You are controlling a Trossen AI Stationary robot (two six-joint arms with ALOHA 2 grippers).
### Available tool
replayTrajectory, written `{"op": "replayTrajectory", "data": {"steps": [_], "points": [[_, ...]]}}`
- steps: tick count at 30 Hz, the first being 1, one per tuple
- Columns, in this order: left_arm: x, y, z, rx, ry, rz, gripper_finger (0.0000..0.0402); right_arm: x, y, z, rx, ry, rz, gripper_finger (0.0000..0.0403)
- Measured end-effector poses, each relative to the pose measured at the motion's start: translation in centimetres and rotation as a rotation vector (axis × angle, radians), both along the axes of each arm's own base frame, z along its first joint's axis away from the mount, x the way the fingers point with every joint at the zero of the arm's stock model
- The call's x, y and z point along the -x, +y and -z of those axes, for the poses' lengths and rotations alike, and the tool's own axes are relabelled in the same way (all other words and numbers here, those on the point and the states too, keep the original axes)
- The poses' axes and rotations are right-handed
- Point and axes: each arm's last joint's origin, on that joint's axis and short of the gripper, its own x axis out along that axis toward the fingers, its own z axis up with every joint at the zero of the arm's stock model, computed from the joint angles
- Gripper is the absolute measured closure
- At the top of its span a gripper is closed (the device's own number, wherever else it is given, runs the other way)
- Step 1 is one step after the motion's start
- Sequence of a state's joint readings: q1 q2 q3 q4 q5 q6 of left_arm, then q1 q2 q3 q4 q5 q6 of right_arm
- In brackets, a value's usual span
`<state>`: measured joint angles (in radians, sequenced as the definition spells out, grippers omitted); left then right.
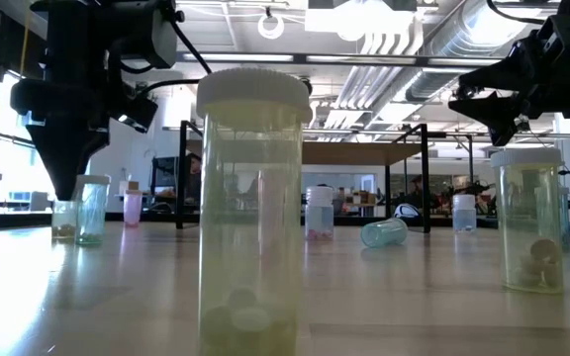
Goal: Pick and place medicine bottles onto shelf by color
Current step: Put the left yellow pill bottle on the shelf
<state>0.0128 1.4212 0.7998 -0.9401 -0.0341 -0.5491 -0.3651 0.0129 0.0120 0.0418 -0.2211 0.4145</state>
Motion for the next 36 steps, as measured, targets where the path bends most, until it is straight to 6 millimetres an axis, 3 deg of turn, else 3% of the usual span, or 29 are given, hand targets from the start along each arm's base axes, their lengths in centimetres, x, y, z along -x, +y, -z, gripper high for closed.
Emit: {"op": "replayTrajectory", "data": {"steps": [5, 20, 27, 36], "points": [[0.0, 0.0, 0.0, 0.0, 0.001, 0.0, 0.0296, 0.0, 0.0, 0.0, 0.0, 0.0, 0.0, 0.0187], [-0.4, 0.5, -0.6, 0.044, -0.016, 0.002, 0.0293, 0.0, 0.0, 0.0, 0.0, 0.0, -0.001, 0.0187], [-1.3, 1.8, -3.3, 0.014, -0.035, 0.026, 0.0288, 0.0, 0.0, 0.0, 0.0, 0.0, -0.002, 0.0187], [-2.7, 5.0, -8.4, -0.043, -0.144, 0.018, 0.0288, 0.0, 0.0, 0.0, 0.0, 0.0, -0.006, 0.0187]]}}
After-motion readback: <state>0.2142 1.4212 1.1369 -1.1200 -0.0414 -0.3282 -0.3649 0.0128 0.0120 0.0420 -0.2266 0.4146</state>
